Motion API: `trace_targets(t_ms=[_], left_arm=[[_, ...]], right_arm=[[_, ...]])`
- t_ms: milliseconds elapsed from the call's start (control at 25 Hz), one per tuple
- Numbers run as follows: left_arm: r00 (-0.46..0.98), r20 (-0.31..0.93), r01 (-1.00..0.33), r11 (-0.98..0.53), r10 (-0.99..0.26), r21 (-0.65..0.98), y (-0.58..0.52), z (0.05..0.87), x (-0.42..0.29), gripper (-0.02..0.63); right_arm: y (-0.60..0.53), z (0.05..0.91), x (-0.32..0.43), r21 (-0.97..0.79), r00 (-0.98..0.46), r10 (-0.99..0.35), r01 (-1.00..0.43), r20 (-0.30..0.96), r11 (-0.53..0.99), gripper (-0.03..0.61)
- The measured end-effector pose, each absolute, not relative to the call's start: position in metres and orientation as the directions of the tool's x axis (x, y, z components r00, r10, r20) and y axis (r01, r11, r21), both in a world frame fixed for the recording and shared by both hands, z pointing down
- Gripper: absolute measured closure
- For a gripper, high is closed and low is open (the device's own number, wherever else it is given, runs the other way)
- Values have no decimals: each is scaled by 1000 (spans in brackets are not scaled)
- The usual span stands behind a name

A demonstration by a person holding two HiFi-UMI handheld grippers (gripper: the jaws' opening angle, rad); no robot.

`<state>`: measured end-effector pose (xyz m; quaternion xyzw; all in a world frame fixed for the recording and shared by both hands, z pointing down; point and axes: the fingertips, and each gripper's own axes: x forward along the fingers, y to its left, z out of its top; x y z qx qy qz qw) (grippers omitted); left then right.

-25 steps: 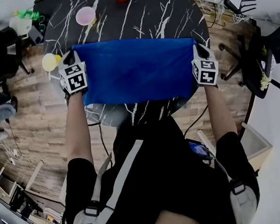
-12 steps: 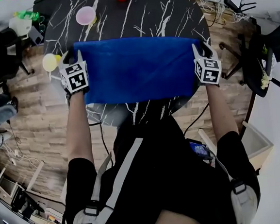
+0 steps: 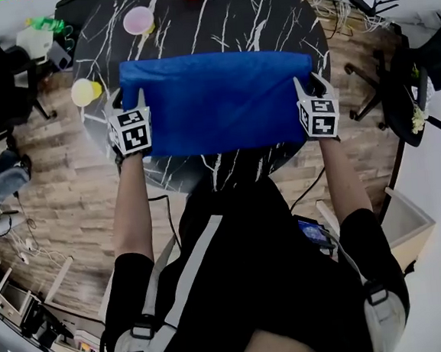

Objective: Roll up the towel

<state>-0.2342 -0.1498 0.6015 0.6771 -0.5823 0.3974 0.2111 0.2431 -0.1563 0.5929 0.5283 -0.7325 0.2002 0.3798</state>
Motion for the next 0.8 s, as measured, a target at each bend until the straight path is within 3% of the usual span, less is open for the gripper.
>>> trace_targets(t_ms=[400, 800], left_arm=[[34, 814, -958, -251, -580, -139, -56, 604, -239, 416], [65, 837, -918, -362, -544, -164, 3, 611, -232, 416]], right_arm=[[-62, 598, 234, 72, -139, -573, -941, 807, 329, 413], [8, 603, 218, 72, -138, -538, -933, 831, 351, 414]])
